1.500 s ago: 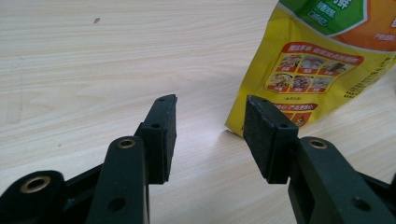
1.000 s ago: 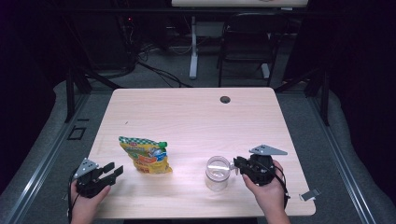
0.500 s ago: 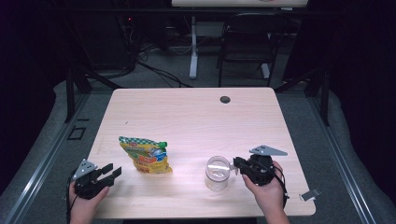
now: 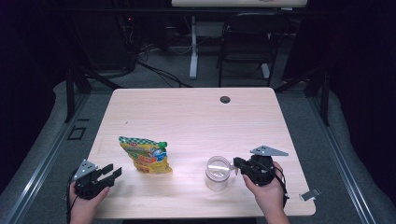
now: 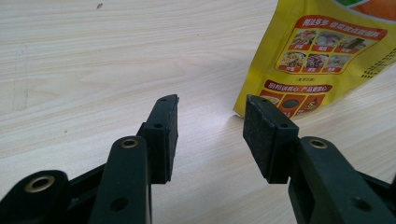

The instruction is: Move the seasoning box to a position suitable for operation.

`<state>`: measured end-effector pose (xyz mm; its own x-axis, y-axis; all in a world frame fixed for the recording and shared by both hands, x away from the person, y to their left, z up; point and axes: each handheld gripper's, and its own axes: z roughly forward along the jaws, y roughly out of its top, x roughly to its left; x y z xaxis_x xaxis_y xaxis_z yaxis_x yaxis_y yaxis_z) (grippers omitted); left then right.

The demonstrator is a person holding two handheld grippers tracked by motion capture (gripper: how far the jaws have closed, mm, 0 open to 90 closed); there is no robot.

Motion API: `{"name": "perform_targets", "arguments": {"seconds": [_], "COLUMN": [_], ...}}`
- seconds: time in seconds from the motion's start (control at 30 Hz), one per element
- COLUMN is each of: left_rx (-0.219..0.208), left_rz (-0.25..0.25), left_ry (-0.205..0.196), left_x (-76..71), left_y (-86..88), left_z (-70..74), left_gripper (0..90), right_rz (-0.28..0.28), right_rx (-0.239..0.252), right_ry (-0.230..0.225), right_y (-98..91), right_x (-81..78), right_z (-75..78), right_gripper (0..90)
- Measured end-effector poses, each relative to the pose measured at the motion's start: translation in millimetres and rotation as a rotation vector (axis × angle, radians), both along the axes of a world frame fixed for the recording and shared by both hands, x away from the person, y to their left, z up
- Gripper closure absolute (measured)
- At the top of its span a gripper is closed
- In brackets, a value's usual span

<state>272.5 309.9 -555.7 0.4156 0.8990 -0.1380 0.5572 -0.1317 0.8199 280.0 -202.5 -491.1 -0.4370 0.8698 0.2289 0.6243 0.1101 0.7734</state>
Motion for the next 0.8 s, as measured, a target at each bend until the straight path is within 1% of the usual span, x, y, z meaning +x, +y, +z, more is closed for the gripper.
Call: {"name": "perform_targets", "arguments": {"seconds": [0.13, 0.3, 0.4, 0.47, 0.57, 0.67, 0.73, 0.8], "left_rx": [0.005, 0.001, -0.001, 0.0, 0.001, 0.002, 0.003, 0.003], "left_rz": [0.0, 0.001, 0.0, -0.001, 0.0, 0.0, -0.001, -0.001], "left_ry": [0.003, 0.0, 0.0, 0.0, 0.0, 0.0, 0.001, 0.001], "left_x": [0.0, 0.1, 0.0, -0.1, -0.2, 0.0, 0.1, 0.1], "left_y": [-0.5, -0.4, 0.0, 0.0, -0.3, -0.5, -0.5, -0.5], "left_z": [0.1, -0.1, 0.0, 0.0, 0.0, 0.0, -0.2, -0.2], "left_gripper": [55.3, 55.3, 55.3, 55.3, 55.3, 55.3, 55.3, 55.3], "right_rz": [-0.002, 0.0, -0.001, -0.001, -0.004, -0.004, -0.007, -0.004], "right_rx": [0.013, 0.016, 0.032, 0.034, 0.062, 0.076, 0.1, 0.112], "right_ry": [0.004, 0.007, 0.007, 0.006, 0.011, 0.015, 0.024, 0.031], "right_y": [-0.6, -1.9, -2.4, -2.4, -3.9, -5.1, -7.1, -8.9], "right_x": [0.0, 0.2, 0.5, 0.5, 0.8, 1.1, 1.6, 2.0], "right_z": [-0.5, -0.7, -1.6, -1.7, -3.0, -3.8, -4.9, -5.6], "right_gripper": [85.7, 85.9, 85.9, 85.9, 85.9, 85.8, 85.8, 85.8]}}
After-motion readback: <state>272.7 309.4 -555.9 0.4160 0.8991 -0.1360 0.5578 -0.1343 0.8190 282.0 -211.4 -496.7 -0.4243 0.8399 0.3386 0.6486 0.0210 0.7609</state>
